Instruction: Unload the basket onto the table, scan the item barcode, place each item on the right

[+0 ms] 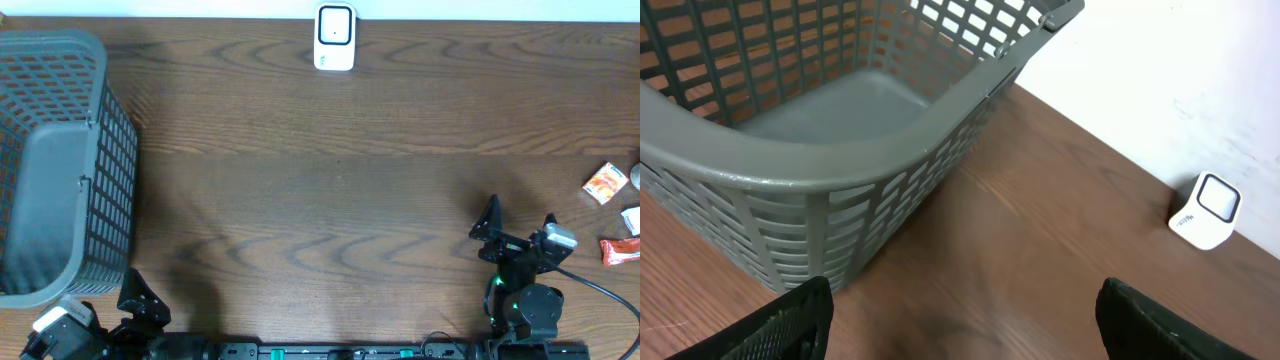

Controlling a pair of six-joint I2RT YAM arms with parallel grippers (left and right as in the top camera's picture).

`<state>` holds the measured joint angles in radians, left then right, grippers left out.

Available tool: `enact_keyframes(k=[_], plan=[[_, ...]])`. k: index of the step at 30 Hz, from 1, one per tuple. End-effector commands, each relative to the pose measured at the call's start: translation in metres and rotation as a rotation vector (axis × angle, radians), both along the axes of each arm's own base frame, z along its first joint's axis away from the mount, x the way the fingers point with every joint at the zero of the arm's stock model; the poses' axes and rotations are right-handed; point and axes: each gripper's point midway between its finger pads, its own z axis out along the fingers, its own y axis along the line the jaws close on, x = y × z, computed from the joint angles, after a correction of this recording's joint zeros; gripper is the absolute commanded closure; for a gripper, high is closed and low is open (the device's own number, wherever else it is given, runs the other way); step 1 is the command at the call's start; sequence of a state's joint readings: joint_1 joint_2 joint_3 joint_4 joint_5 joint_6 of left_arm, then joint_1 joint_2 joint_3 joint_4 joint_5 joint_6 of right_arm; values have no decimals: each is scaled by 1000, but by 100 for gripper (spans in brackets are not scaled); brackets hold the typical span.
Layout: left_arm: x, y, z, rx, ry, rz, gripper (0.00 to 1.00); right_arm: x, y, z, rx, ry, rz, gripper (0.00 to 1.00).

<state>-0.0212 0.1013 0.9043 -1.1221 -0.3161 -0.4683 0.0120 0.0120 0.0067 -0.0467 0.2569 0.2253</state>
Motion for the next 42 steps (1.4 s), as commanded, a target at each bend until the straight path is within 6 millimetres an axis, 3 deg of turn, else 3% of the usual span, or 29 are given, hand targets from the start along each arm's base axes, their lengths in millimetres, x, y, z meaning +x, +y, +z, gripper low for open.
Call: enact_keyframes(k=[1, 30, 35, 42], plan=[[-1, 0, -1, -1, -4, 3, 16, 0, 2, -2, -93, 27, 22, 1], [0, 3, 2, 28, -8, 10, 16, 0, 2, 0, -99, 24, 22, 1], [33, -5, 0, 26, -69, -38, 15, 0, 2, 0, -99, 24, 22, 1], [107, -42, -12, 189, -225, -300, 15, 0, 2, 0, -99, 24, 22, 1]])
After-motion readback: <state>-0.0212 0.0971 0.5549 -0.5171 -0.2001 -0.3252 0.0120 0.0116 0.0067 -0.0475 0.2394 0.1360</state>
